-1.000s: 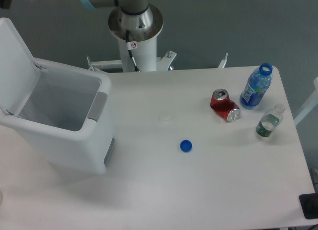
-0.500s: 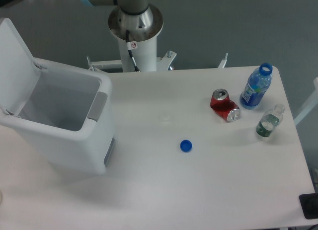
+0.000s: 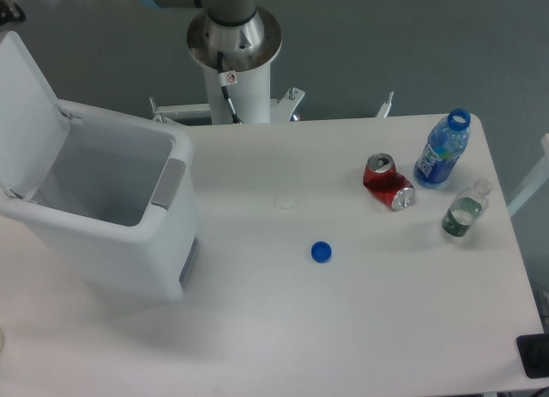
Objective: Close the trash can
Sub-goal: 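Lower the gripper behind the raised lid of the trash can, then push the white lid forward so it swings down over the opening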
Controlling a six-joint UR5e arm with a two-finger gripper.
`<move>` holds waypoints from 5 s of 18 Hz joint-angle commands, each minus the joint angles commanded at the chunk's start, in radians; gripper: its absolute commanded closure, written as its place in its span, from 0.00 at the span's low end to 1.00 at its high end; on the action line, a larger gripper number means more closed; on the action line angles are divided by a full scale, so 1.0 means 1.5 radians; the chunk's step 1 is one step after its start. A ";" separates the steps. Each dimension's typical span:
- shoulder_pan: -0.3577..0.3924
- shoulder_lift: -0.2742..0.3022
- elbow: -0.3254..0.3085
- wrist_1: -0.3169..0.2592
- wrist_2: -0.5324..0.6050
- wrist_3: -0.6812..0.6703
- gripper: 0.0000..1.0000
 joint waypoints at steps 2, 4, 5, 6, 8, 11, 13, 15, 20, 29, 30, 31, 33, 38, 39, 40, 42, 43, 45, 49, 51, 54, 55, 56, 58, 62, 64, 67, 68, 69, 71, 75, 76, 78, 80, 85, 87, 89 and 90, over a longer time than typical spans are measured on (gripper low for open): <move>0.000 0.000 0.001 -0.001 0.008 0.000 1.00; 0.000 0.001 -0.001 -0.002 0.009 0.000 1.00; 0.000 0.000 -0.001 -0.003 0.010 0.000 1.00; 0.000 0.001 -0.003 -0.003 0.019 0.000 1.00; 0.000 0.000 -0.004 -0.003 0.039 -0.001 1.00; 0.001 0.001 -0.005 -0.004 0.041 0.001 1.00; 0.001 0.004 -0.005 -0.004 0.050 0.002 1.00; 0.002 0.006 -0.005 -0.005 0.057 0.002 1.00; 0.003 0.007 -0.005 -0.005 0.061 0.003 1.00; 0.005 0.007 -0.005 -0.007 0.094 0.005 1.00; 0.005 0.007 -0.005 -0.007 0.094 0.005 1.00; 0.005 0.007 -0.005 -0.007 0.095 0.006 1.00; 0.007 0.007 -0.005 -0.008 0.097 0.006 1.00; 0.023 0.008 -0.007 -0.008 0.102 0.006 1.00; 0.028 0.008 -0.008 -0.008 0.108 0.006 1.00; 0.029 0.008 -0.008 -0.008 0.112 0.006 1.00; 0.040 0.009 -0.008 -0.008 0.111 0.007 1.00; 0.043 0.008 -0.008 -0.008 0.112 0.007 1.00; 0.054 0.007 -0.011 -0.008 0.112 0.008 1.00; 0.068 0.006 -0.022 -0.007 0.112 0.009 1.00; 0.074 0.005 -0.029 -0.007 0.112 0.014 1.00; 0.087 0.005 -0.038 -0.007 0.112 0.022 1.00; 0.092 0.005 -0.038 -0.007 0.112 0.022 1.00; 0.096 0.005 -0.040 -0.007 0.112 0.024 1.00; 0.099 0.003 -0.040 -0.007 0.112 0.022 1.00; 0.112 0.000 -0.040 -0.007 0.112 0.024 1.00; 0.117 -0.002 -0.040 -0.007 0.112 0.024 1.00; 0.126 -0.020 -0.040 -0.007 0.118 0.027 1.00; 0.126 -0.026 -0.040 -0.007 0.126 0.029 1.00; 0.126 -0.030 -0.040 -0.006 0.133 0.029 1.00; 0.126 -0.037 -0.040 -0.006 0.134 0.029 1.00; 0.137 -0.042 -0.040 -0.006 0.135 0.030 1.00; 0.139 -0.042 -0.040 -0.006 0.135 0.036 1.00; 0.144 -0.050 -0.041 -0.007 0.135 0.046 1.00; 0.149 -0.053 -0.041 -0.007 0.135 0.046 1.00; 0.149 -0.064 -0.046 -0.007 0.141 0.046 1.00; 0.149 -0.063 -0.053 -0.007 0.149 0.047 1.00; 0.149 -0.064 -0.054 -0.007 0.149 0.047 1.00; 0.149 -0.065 -0.053 -0.007 0.149 0.049 1.00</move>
